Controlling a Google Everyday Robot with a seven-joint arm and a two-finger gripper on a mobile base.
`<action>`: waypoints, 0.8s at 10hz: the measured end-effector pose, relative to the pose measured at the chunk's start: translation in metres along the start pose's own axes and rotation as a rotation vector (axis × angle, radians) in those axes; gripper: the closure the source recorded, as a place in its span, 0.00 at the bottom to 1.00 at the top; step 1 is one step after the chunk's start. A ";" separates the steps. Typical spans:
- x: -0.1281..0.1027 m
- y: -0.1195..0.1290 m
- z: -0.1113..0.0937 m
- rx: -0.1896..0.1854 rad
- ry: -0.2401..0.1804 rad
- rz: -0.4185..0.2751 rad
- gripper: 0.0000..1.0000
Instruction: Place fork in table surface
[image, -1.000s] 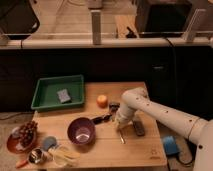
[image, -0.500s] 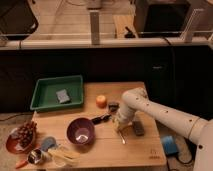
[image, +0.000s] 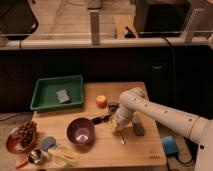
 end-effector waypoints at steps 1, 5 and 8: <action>0.000 0.000 0.000 -0.001 -0.002 -0.001 0.20; -0.001 0.000 -0.003 -0.003 -0.005 0.000 0.20; -0.002 0.000 -0.005 -0.003 -0.006 -0.001 0.20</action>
